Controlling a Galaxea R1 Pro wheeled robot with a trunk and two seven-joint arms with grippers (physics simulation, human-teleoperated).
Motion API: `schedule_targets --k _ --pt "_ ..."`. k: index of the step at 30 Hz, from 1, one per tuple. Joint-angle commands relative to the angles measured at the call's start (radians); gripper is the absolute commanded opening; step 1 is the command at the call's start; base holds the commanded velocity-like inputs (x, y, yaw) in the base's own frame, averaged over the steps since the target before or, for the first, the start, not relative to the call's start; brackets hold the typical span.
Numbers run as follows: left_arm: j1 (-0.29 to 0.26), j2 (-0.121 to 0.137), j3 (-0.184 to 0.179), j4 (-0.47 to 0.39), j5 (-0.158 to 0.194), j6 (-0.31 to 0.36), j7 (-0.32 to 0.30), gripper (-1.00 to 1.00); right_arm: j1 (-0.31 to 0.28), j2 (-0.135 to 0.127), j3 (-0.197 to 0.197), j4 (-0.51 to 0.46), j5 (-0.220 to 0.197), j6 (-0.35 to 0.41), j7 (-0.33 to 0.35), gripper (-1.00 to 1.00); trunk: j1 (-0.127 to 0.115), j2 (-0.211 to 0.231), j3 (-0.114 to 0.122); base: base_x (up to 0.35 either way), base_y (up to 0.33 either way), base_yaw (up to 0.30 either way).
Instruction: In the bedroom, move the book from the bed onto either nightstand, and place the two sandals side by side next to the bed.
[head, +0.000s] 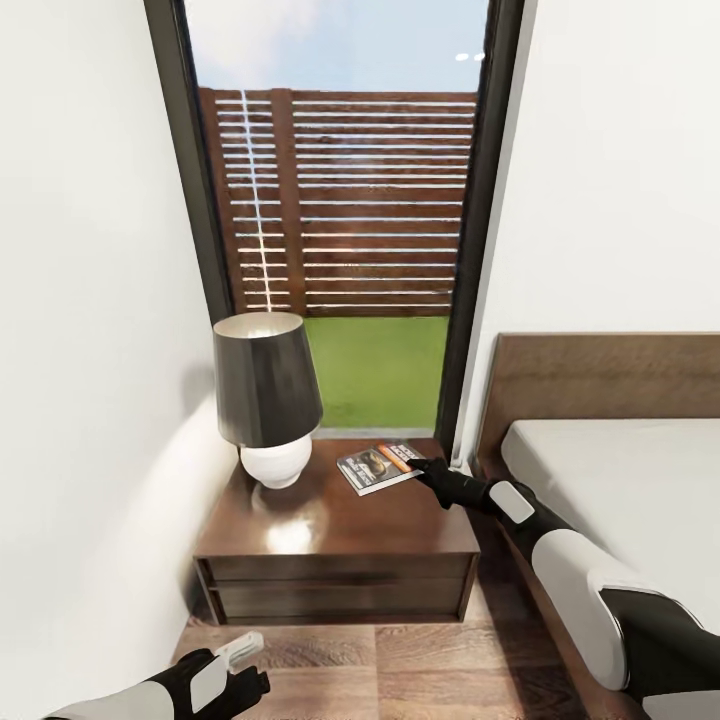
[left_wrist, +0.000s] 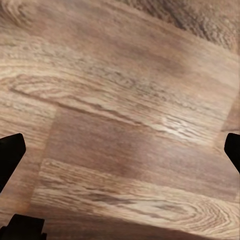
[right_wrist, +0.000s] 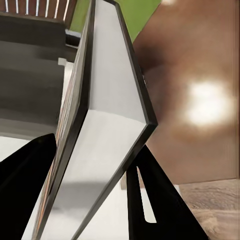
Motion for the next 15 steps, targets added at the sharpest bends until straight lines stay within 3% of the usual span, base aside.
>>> schedule_targets --k 1,7,15 --pt "-0.001 -0.001 -0.008 0.001 0.011 0.002 0.003 1.00 -0.001 0.000 -0.009 0.000 0.001 0.007 0.001 -1.00 0.004 -0.008 -0.004 0.000 0.000 0.000" --pt "-0.001 -0.001 -0.008 0.001 0.011 0.002 0.003 1.00 -0.001 0.000 -0.009 -0.001 -0.001 0.006 0.001 -1.00 0.027 -0.050 -0.023 0.000 0.000 0.000" --pt "-0.001 -0.001 -0.008 0.001 0.011 0.002 0.002 1.00 -0.001 0.000 -0.009 -0.001 0.000 -0.014 0.001 -1.00 0.027 -0.050 -0.023 0.000 0.000 0.000"
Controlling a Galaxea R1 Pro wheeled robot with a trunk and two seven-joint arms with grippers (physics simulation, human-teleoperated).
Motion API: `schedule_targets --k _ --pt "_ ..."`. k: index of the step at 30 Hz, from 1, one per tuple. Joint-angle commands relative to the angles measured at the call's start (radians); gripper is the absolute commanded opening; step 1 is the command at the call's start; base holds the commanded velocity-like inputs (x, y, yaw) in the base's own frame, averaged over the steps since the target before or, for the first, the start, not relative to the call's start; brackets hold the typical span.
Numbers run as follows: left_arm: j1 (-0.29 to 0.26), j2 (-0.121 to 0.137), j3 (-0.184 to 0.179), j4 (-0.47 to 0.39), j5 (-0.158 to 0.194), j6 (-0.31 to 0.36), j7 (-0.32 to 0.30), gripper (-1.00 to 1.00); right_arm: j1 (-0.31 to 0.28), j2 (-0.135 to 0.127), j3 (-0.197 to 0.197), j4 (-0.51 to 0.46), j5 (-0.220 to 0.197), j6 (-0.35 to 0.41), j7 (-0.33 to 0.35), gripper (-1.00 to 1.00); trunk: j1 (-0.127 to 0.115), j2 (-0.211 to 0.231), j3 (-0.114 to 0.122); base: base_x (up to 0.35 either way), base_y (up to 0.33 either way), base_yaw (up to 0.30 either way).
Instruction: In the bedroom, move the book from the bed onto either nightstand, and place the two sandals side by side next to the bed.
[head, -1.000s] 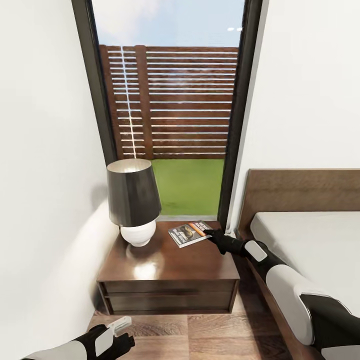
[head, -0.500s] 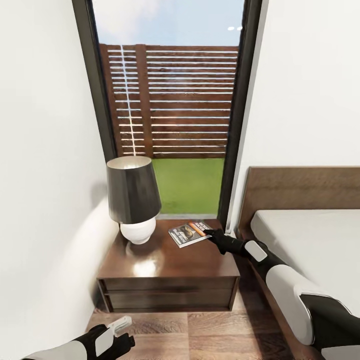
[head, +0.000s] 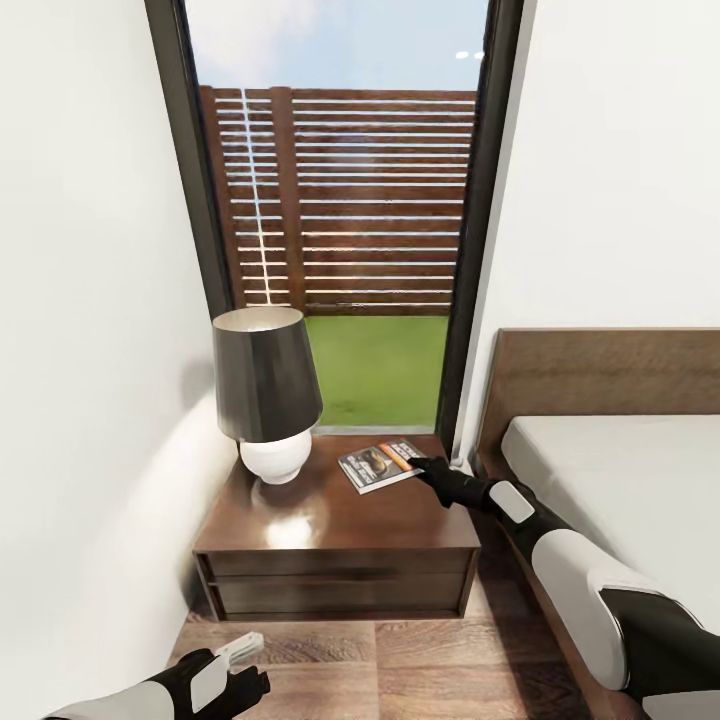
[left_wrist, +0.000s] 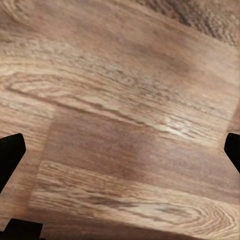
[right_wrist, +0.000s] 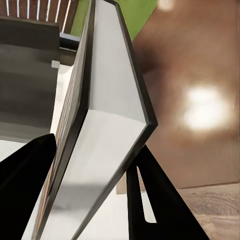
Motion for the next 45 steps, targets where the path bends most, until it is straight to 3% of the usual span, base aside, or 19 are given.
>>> schedule_targets --k 1,28,45 --pt "-0.001 0.000 -0.008 0.001 0.011 0.002 0.003 1.00 -0.001 0.000 -0.008 0.000 0.002 0.006 0.001 -1.00 0.000 0.000 -0.001 0.000 0.000 0.000" --pt "-0.001 0.000 -0.008 0.001 0.011 0.002 0.003 1.00 -0.001 0.000 -0.008 0.000 0.002 -0.008 -0.001 -1.00 0.000 0.000 -0.001 0.002 0.000 0.000" --pt "-0.001 0.000 -0.008 0.001 0.011 0.001 0.004 1.00 -0.001 0.000 -0.008 0.000 0.000 -0.008 -0.001 -1.00 0.000 0.000 -0.001 0.125 0.000 0.000"
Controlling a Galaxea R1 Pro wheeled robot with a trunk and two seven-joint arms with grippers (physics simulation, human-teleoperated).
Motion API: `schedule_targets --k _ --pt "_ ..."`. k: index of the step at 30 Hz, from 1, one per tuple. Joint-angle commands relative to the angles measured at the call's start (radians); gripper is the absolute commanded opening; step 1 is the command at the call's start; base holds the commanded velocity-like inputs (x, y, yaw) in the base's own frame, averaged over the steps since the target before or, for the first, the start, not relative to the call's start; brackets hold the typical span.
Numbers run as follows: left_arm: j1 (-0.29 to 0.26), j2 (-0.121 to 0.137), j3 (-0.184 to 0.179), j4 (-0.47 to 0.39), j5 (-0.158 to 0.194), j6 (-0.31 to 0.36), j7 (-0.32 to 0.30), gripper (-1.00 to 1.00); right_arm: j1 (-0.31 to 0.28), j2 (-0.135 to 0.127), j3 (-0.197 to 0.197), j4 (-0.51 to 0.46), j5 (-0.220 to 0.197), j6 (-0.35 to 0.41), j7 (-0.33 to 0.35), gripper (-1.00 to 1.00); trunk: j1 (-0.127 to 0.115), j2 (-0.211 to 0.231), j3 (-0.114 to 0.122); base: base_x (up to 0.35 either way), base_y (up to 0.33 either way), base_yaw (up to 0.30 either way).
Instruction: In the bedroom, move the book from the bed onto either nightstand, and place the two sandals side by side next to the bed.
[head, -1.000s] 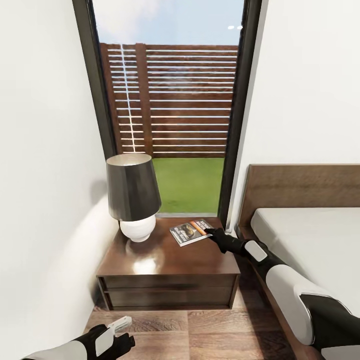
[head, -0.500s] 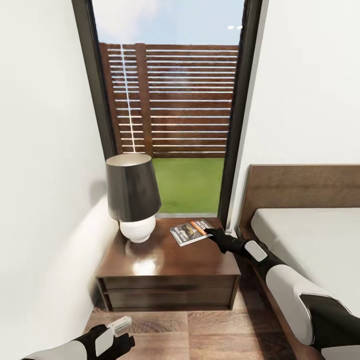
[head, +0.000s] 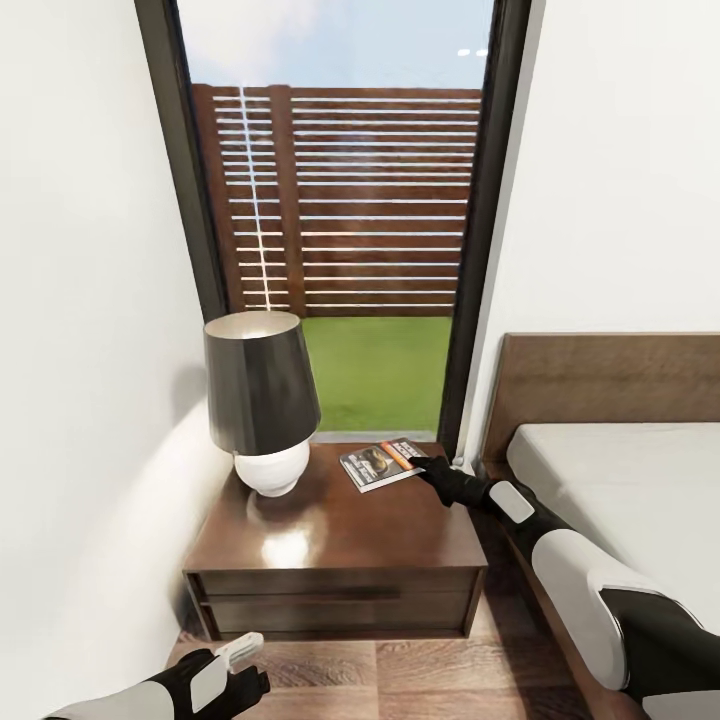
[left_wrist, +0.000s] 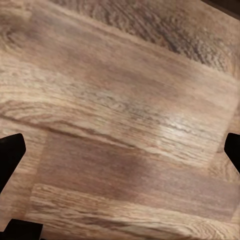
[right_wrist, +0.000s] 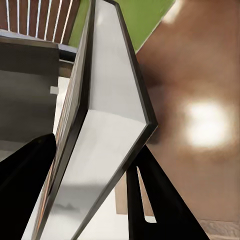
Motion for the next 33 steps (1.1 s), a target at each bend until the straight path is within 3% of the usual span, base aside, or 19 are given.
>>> schedule_targets --k 1,5,30,33 --pt "-0.001 0.000 -0.008 0.001 0.010 0.002 0.003 1.00 -0.001 0.000 -0.009 0.000 0.001 0.008 0.001 -1.00 0.000 0.000 -0.001 0.007 0.000 0.000" --pt "-0.001 0.000 -0.008 0.001 0.010 0.002 0.003 1.00 -0.001 0.000 -0.009 0.000 0.001 0.008 0.001 -1.00 0.000 0.000 -0.001 0.004 0.000 0.000" --pt "-0.001 0.000 -0.008 0.001 0.011 0.002 0.003 1.00 -0.001 0.000 -0.009 0.000 0.002 0.008 0.001 -1.00 0.096 -0.175 -0.079 0.000 0.000 0.000" --pt "-0.001 0.000 -0.008 0.001 0.011 0.002 0.003 1.00 -0.001 0.000 -0.009 0.000 0.002 0.008 0.001 -1.00 0.097 -0.176 -0.091 0.000 0.000 0.000"
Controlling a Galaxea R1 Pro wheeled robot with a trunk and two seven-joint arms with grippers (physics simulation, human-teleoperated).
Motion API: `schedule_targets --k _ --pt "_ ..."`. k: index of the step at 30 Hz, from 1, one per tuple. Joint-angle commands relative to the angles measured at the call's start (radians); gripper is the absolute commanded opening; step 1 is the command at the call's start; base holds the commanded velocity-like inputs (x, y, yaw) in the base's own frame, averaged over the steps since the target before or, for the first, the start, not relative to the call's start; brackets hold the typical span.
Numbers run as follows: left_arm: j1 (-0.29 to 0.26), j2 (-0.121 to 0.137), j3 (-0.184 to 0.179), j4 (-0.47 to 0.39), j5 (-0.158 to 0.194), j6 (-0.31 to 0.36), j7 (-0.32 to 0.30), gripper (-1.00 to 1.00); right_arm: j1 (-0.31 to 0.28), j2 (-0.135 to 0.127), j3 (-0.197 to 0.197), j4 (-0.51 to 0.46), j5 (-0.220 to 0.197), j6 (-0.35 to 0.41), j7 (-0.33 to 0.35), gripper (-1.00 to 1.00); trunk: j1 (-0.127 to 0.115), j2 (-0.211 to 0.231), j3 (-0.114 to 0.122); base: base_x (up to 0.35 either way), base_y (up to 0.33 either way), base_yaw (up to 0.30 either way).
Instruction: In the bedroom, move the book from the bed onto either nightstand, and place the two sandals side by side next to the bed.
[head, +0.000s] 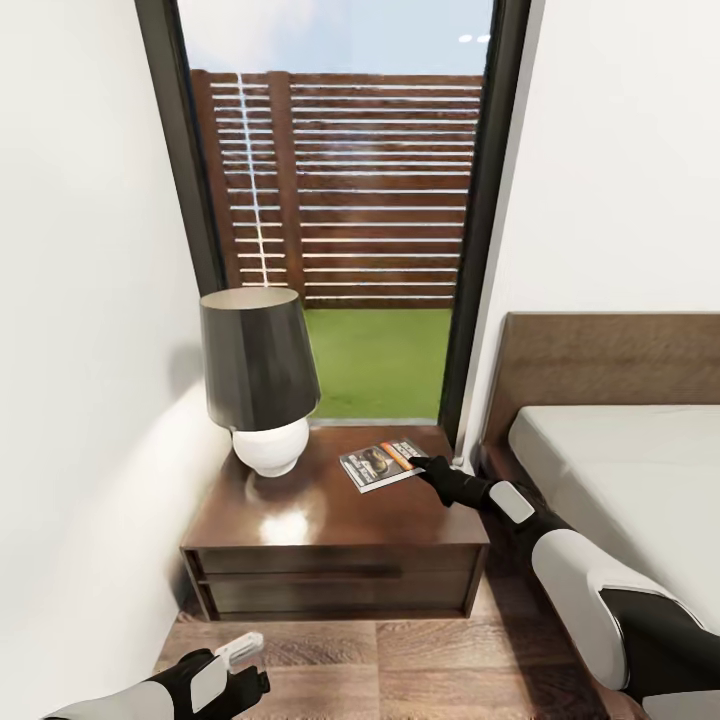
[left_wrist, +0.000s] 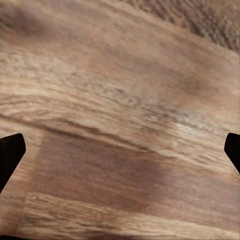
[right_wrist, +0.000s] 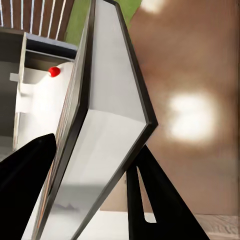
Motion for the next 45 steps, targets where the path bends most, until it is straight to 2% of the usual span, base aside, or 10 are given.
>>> schedule_targets --k 1,24,39,45 --pt "-0.001 0.000 -0.008 0.001 0.010 0.002 0.003 1.00 -0.001 0.000 -0.009 -0.001 -0.001 0.008 0.001 -1.00 0.000 -0.001 -0.005 0.000 0.000 0.000" --pt "-0.001 0.001 -0.008 0.001 0.011 0.002 0.002 1.00 -0.001 0.000 -0.009 -0.001 0.001 0.008 0.001 -1.00 0.011 -0.006 -0.094 0.000 0.000 0.000" --pt "-0.001 0.001 -0.008 0.001 0.011 0.002 0.002 1.00 -0.001 0.000 -0.009 0.000 0.001 0.008 0.001 -1.00 0.011 -0.006 -0.094 0.006 0.000 0.000" --pt "-0.001 0.001 -0.008 0.001 0.010 0.002 0.002 1.00 -0.001 0.000 -0.009 0.000 0.001 0.008 0.001 -1.00 0.011 -0.006 -0.094 0.233 0.000 0.000"
